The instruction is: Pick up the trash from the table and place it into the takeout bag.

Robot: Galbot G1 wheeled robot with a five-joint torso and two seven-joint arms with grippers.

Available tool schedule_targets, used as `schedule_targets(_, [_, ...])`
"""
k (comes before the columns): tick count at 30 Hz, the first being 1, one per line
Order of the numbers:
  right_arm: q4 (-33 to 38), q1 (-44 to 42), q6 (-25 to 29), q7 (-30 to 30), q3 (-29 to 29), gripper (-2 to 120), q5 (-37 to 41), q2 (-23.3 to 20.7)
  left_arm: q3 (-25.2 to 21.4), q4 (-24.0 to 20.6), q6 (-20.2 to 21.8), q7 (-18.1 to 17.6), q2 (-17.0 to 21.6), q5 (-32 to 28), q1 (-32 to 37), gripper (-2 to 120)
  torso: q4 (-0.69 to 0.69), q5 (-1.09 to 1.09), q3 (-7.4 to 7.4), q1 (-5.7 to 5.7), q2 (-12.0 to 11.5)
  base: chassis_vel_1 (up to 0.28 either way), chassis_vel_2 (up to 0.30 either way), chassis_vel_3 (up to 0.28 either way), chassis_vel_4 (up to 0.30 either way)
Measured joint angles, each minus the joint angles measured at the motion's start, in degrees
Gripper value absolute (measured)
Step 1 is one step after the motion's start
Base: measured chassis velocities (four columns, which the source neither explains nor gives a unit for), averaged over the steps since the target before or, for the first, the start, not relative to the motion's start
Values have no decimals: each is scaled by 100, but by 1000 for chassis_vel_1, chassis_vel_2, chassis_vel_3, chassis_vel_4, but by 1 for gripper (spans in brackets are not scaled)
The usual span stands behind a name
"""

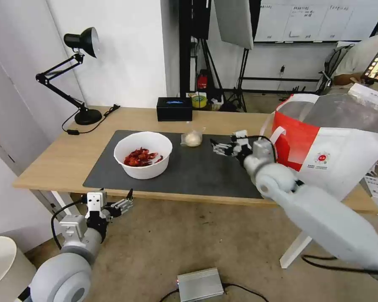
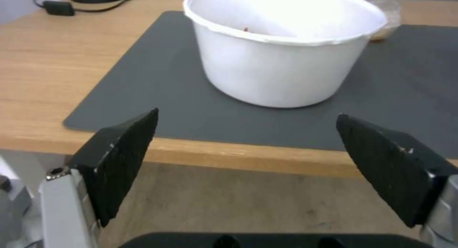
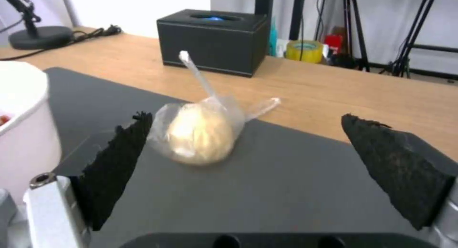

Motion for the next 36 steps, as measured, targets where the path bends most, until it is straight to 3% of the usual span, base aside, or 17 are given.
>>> schedule_targets(11, [-1741,915,-138,-241,-314,100,78,1151,-103,-38,3,-27,-51,15,128,100,-1,-1,-1,0,0,0,0,0,0])
schedule_targets(25, [-3055,1410,-950,-92,-297,100,-318,2205,-101,-46,4,-26,-196,109,201,100,0,-1,-1,-1,0,0,0,0,0])
schedule_targets(36, [-3922,1506,-1137,-130,-173,100,-840,2802,-81,-33,2,12,-226,180,236,100,-1,0,-1,-1,0,0,0,0,0])
